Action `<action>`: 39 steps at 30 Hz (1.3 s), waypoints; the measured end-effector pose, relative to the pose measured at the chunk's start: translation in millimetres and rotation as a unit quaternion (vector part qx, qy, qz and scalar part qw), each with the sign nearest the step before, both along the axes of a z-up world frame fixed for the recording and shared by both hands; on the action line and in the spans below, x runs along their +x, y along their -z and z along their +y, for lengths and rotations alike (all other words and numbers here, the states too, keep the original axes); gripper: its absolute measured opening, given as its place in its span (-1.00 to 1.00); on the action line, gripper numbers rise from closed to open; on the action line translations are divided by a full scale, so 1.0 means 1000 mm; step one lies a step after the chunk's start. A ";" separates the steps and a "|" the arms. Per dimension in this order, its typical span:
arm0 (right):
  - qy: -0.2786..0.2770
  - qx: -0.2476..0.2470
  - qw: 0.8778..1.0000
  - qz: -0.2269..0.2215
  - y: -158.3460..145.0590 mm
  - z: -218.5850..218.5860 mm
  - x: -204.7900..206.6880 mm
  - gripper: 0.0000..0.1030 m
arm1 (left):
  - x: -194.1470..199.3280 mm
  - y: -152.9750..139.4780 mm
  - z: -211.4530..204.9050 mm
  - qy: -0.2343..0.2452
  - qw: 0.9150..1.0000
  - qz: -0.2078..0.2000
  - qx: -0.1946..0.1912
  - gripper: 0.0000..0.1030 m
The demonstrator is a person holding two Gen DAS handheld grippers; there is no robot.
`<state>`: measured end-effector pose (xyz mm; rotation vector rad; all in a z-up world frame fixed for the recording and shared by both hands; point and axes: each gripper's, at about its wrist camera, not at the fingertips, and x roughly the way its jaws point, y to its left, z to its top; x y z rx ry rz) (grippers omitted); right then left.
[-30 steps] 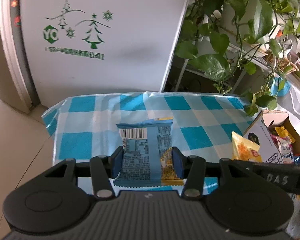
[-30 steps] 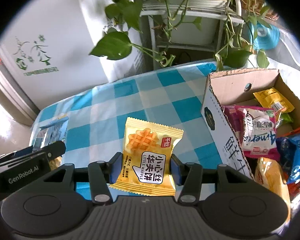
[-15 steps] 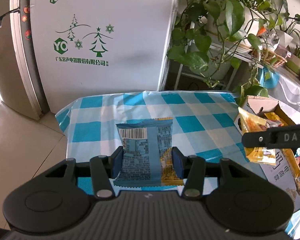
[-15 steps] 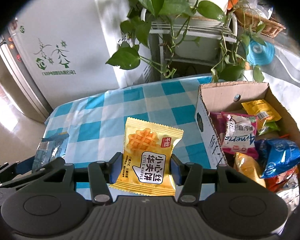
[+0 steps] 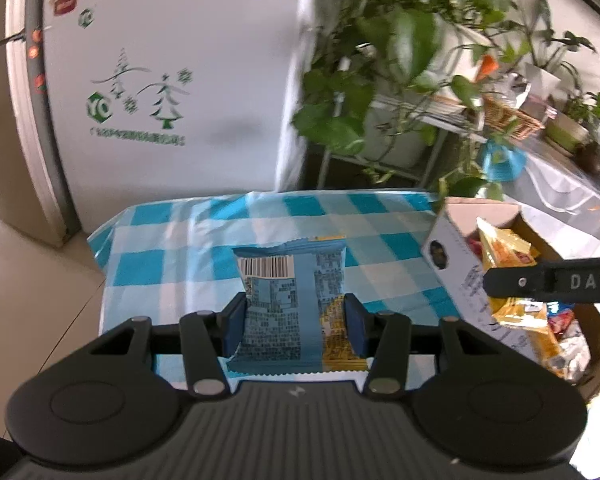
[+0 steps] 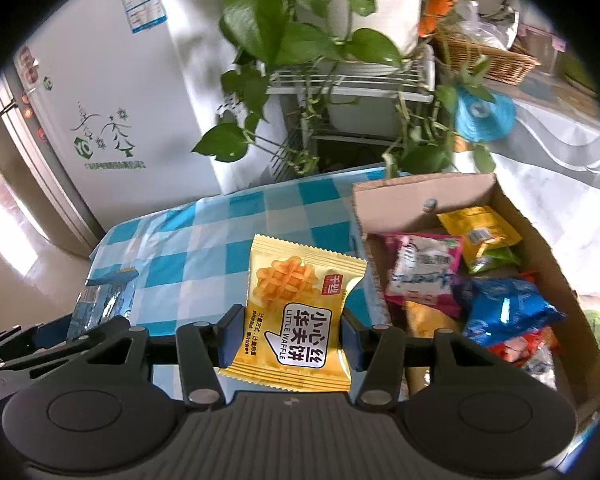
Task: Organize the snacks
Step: 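Lift and carry the light-blue bag and yellow waffle bag over the box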
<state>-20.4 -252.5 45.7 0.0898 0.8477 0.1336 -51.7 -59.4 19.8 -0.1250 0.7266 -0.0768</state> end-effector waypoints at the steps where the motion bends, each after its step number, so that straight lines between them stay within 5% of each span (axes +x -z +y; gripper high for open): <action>1: 0.004 0.000 1.000 -0.002 -0.001 -0.004 -0.002 0.10 | -0.001 -0.003 -0.004 0.004 1.000 -0.003 -0.001 -0.04; 25: 0.099 0.026 0.992 -0.077 -0.045 -0.131 -0.033 0.11 | 0.004 -0.038 -0.093 0.087 0.996 -0.029 -0.021 -0.04; 39: 0.175 0.089 0.979 -0.055 -0.034 -0.184 -0.032 0.11 | 0.014 -0.031 -0.175 0.163 0.985 -0.007 -0.052 -0.04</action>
